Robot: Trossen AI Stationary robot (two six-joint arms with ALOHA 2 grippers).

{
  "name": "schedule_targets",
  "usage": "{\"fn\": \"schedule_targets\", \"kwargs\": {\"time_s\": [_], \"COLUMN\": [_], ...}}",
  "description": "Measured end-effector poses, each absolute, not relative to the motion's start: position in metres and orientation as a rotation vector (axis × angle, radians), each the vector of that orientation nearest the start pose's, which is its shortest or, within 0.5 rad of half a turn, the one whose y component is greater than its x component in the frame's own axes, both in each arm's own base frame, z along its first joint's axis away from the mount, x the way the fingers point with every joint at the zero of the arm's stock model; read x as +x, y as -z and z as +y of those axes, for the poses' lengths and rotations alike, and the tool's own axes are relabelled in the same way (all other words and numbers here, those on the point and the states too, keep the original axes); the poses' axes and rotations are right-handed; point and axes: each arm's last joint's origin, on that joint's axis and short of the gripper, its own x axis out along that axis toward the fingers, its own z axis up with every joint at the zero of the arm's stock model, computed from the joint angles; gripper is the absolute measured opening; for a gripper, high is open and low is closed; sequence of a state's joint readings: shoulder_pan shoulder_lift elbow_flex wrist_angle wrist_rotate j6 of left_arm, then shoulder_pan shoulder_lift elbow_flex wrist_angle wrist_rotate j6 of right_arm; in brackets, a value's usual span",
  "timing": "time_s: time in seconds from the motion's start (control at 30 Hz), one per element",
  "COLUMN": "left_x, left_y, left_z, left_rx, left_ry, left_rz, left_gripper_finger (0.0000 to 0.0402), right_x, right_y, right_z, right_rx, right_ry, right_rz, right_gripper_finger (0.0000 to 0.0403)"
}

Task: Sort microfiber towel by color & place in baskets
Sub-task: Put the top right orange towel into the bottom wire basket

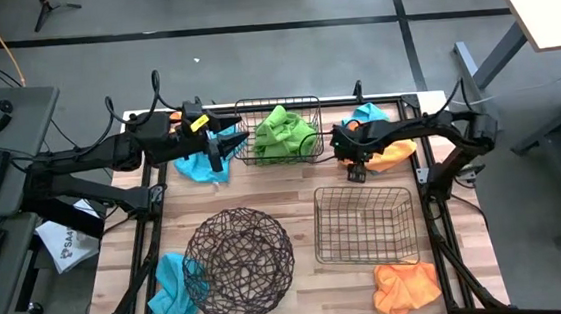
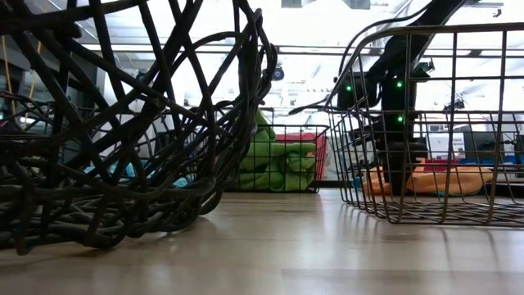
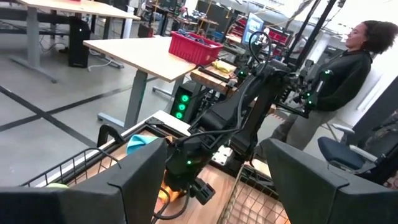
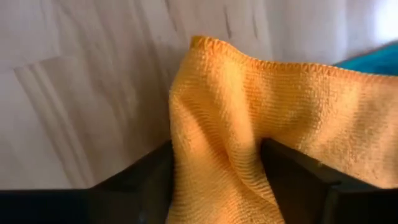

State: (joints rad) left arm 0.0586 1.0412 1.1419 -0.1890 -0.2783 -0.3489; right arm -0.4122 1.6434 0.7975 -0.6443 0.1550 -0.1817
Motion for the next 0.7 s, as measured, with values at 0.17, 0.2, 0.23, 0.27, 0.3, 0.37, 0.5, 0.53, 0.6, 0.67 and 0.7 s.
{"fn": "schedule_targets", "kwargs": {"time_s": [0.17, 0.2, 0.23, 0.27, 0.3, 0.37, 0.5, 0.53, 0.6, 0.67, 0.7], "left_x": [0.219, 0.219, 0.219, 0.219, 0.219, 0.219, 0.219, 0.219, 0.219, 0.219, 0.219], "left_y": [-0.407, -0.407, -0.407, -0.407, -0.407, -0.407, -0.407, -0.407, -0.407, -0.407, -0.407], "left_z": [0.021, 0.021, 0.021, 0.021, 0.021, 0.021, 0.021, 0.021, 0.021, 0.021, 0.021], "left_rx": [-0.333, -0.327, -0.321, -0.315, -0.309, -0.301, -0.299, -0.297, -0.290, -0.289, -0.289], "left_ry": [-0.348, -0.348, -0.348, -0.348, -0.348, -0.351, -0.353, -0.353, -0.353, -0.353, -0.353], "left_rz": [0.029, 0.031, 0.032, 0.033, 0.034, 0.035, 0.035, 0.036, 0.037, 0.037, 0.037], "left_gripper_finger": [0.0262, 0.0262, 0.0262, 0.0262, 0.0262, 0.0262, 0.0262, 0.0262, 0.0262, 0.0262, 0.0262], "right_x": [0.229, 0.226, 0.224, 0.224, 0.223, 0.214, 0.193, 0.186, 0.173, 0.160, 0.153], "right_y": [-0.142, -0.149, -0.161, -0.178, -0.194, -0.224, -0.300, -0.316, -0.347, -0.375, -0.387], "right_z": [-0.099, -0.098, -0.097, -0.097, -0.098, -0.095, -0.089, -0.086, -0.082, -0.076, -0.073], "right_rx": [0.086, 0.086, 0.088, 0.080, 0.066, 0.054, 0.041, 0.046, 0.074, 0.104, 0.123], "right_ry": [0.338, 0.350, 0.370, 0.406, 0.435, 0.488, 0.625, 0.656, 0.697, 0.718, 0.724], "right_rz": [1.477, 1.475, 1.447, 1.394, 1.345, 1.279, 0.994, 0.931, 0.780, 0.612, 0.531], "right_gripper_finger": [0.0038, 0.0021, 0.0020, 0.0022, 0.0022, 0.0009, 0.0009, 0.0008, 0.0004, 0.0004, 0.0004]}}
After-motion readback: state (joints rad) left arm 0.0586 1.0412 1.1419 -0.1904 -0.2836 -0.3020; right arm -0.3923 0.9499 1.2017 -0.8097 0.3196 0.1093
